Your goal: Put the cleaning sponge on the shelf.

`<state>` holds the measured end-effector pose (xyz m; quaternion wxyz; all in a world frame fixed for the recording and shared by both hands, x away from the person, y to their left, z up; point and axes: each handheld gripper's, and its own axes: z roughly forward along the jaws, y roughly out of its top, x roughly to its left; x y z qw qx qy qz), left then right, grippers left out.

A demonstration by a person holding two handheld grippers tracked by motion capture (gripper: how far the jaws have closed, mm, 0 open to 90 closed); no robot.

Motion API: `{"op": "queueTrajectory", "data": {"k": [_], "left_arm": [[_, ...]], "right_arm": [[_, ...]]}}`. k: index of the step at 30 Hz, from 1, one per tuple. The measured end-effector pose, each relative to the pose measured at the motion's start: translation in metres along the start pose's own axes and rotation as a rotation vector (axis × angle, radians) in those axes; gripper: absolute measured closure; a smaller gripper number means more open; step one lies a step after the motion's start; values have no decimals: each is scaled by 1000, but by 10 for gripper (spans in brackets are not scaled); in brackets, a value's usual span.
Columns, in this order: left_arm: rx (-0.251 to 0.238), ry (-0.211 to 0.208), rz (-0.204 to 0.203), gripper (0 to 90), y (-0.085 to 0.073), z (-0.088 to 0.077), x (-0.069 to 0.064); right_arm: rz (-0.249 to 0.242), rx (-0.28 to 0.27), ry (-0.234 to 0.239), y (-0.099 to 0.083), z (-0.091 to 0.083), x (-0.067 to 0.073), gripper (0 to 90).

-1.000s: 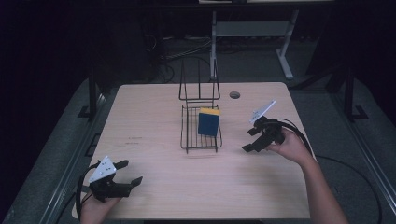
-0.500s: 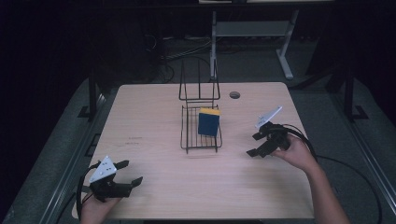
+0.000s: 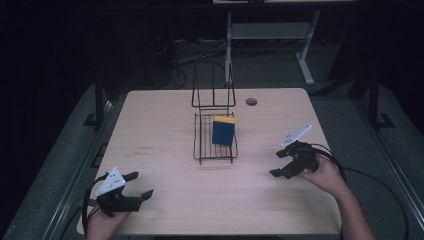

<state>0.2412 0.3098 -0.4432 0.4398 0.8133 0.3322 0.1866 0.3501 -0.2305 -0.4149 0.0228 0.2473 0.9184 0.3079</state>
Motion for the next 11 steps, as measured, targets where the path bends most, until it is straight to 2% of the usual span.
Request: {"op": "queueTrajectory", "data": {"k": [4,5,11], "left_arm": [[2,2,-1,162,0,0,0],[1,1,0,162,0,0,0],[2,2,3,162,-1,-1,0]], "right_arm": [[-3,-13,-6,-9,-4,8,194],[-2,-17,-10,-17,-6,12,194],[10,-28,-16,-31,-8,20,191]]}}
